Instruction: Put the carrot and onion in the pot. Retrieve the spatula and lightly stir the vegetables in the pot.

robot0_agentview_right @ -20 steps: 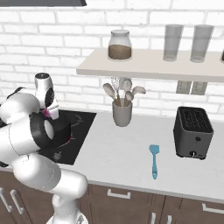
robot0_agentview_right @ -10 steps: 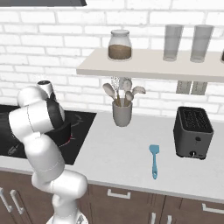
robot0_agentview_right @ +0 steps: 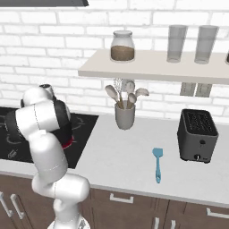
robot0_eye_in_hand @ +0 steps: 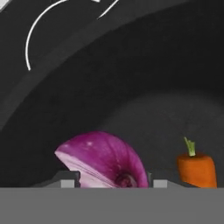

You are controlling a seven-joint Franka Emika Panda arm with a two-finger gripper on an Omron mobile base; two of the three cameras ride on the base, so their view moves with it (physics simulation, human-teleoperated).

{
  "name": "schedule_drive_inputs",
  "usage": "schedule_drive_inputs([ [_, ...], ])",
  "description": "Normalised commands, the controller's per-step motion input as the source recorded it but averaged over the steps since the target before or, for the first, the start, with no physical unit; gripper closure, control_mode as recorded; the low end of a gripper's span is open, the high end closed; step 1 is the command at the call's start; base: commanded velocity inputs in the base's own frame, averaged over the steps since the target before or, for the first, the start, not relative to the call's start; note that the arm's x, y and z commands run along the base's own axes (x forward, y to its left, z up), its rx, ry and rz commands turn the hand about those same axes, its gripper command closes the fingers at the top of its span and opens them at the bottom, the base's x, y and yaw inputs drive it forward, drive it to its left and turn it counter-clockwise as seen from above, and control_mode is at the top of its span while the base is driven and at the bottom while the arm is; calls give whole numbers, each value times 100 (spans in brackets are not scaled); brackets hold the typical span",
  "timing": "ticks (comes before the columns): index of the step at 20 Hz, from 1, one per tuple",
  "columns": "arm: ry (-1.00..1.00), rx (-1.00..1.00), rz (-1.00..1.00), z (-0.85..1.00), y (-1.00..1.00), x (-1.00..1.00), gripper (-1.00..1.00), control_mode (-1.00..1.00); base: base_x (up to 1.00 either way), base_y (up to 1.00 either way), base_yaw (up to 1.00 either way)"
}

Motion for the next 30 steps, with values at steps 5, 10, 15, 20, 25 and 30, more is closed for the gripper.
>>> schedule_drive_inputs([
  [5,-9,2,0,24,-43,-51,-100,-100,0,0,0],
  [10,-9,7,1,54,-31,-40,-100,-100,0,0,0],
  [15,-17,18,2,100,-62,-77,-100,-100,0,0,0],
  [20,-15,18,-1,88,-93,-86,-100,-100,0,0,0],
  [25,-1,23,-31,35,-100,-78,-100,-100,0,0,0],
  [30,12,21,-58,1,-93,-40,-100,-100,0,0,0],
])
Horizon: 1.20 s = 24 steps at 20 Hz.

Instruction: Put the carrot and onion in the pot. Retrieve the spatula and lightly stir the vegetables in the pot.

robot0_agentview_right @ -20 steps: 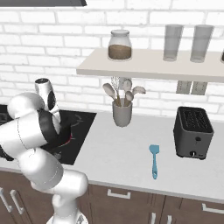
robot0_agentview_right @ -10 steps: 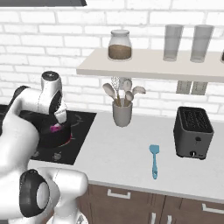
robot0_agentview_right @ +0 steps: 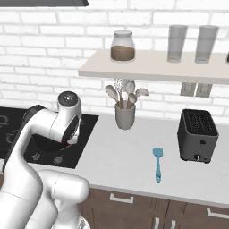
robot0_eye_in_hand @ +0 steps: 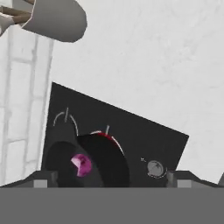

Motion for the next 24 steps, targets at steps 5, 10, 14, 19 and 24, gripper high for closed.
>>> schedule_drive_inputs([
  [5,17,22,-63,0,-93,-27,-100,-100,0,0,0],
  [10,17,22,-64,-3,-98,-17,-100,-100,0,0,0],
  [14,14,20,-64,-3,-99,-8,-100,-100,0,0,0],
  [19,4,31,-47,0,-100,-22,-100,-100,0,0,0],
  [24,0,36,-42,0,-94,-22,-100,-100,0,0,0],
])
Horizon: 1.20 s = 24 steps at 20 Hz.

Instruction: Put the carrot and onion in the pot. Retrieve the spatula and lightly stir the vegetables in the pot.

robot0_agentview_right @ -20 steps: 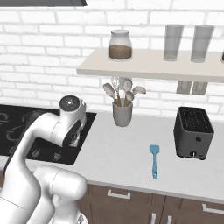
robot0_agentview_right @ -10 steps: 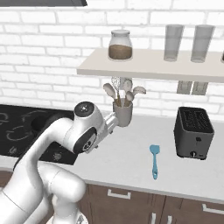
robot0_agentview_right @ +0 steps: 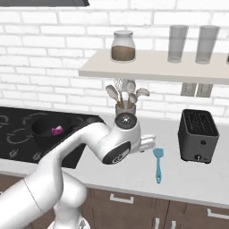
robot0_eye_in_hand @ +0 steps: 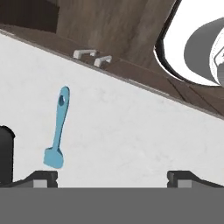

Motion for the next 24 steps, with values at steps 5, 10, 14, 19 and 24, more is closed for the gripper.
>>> schedule_drive_inputs([
  [5,0,30,-40,-6,-69,-9,-100,-100,0,0,0],
  [10,-2,9,-21,-33,-16,-10,-100,-100,0,0,0],
  [14,-5,0,-6,-52,0,-11,-100,-100,0,0,0],
  [19,0,0,-3,-55,-3,5,-100,-100,0,0,0],
  [24,2,0,-3,-29,-29,36,-100,-100,0,0,0],
])
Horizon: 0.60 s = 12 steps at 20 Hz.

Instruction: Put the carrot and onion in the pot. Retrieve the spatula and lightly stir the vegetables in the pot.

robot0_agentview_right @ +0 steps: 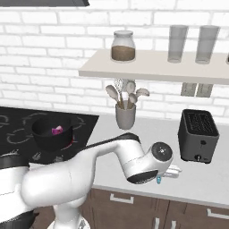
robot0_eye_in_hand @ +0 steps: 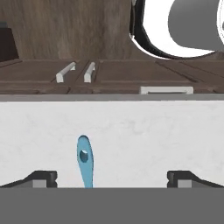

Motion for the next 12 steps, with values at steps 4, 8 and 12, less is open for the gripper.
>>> schedule_drive_inputs([
  [4,7,0,-2,-25,-31,44,-100,-100,0,0,0],
  [8,5,0,-1,-36,-29,19,-100,-100,0,0,0],
  [12,1,0,0,-42,-23,1,-100,-100,0,0,0],
])
